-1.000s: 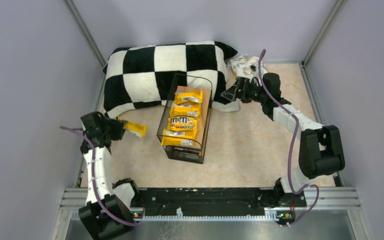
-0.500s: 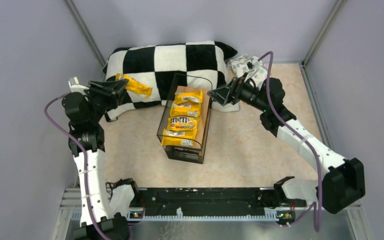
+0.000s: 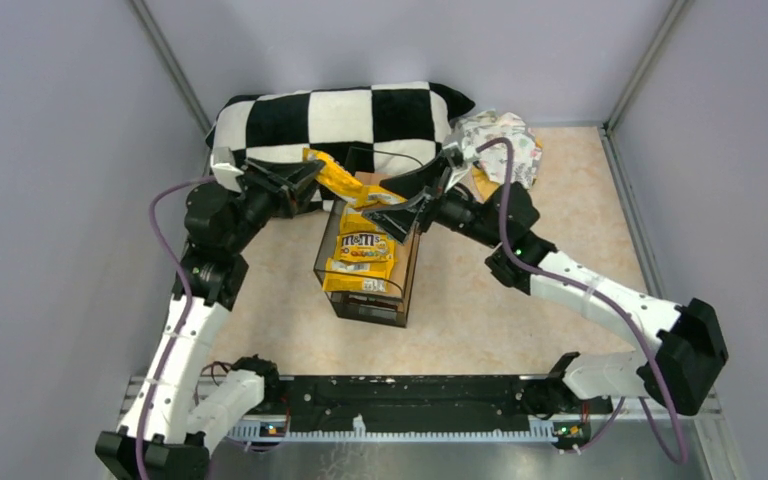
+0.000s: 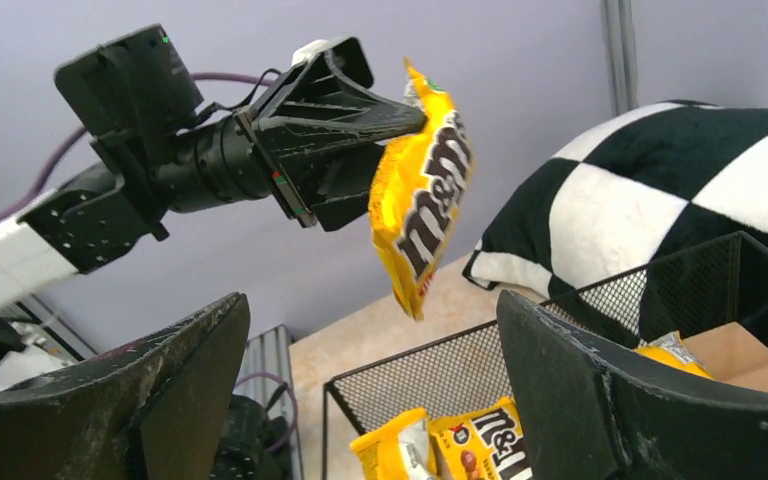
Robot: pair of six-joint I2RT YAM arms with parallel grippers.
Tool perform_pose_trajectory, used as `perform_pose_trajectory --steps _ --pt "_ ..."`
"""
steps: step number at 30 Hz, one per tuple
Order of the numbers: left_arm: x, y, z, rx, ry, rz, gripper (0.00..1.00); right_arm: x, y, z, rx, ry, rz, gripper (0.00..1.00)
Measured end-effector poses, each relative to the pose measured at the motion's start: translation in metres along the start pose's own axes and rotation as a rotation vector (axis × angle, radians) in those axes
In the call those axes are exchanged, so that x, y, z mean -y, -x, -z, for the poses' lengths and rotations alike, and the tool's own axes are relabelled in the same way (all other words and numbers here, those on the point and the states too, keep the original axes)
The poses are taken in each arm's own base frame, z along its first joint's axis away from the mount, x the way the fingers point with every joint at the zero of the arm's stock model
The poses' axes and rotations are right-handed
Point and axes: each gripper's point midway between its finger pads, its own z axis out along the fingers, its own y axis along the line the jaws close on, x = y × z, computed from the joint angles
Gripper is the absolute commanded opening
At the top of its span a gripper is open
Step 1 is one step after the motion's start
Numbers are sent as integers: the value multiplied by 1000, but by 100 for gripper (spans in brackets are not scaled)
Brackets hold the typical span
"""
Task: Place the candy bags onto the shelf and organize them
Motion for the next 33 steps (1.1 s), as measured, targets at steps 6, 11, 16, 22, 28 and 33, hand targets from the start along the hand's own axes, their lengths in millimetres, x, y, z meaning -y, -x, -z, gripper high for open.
perform_pose_trajectory --steps 6,11,16,22,28,33 --pt "-25 -25 -23 -74 51 63 38 18 -28 -21 -17 -29 40 67" --pt "-33 -30 -27 -87 56 91 37 21 -19 -23 51 -41 76 52" --pt "-34 -30 -29 -81 41 112 36 27 -17 -20 94 -69 92 51" --pt "-32 -28 -32 -70 29 119 35 38 -27 -13 113 -106 90 46" --pt "-34 -28 -33 -70 35 132 35 36 -17 -13 158 -109 93 34" --pt "-38 -29 -34 -72 42 143 35 33 -14 -14 184 -94 80 34"
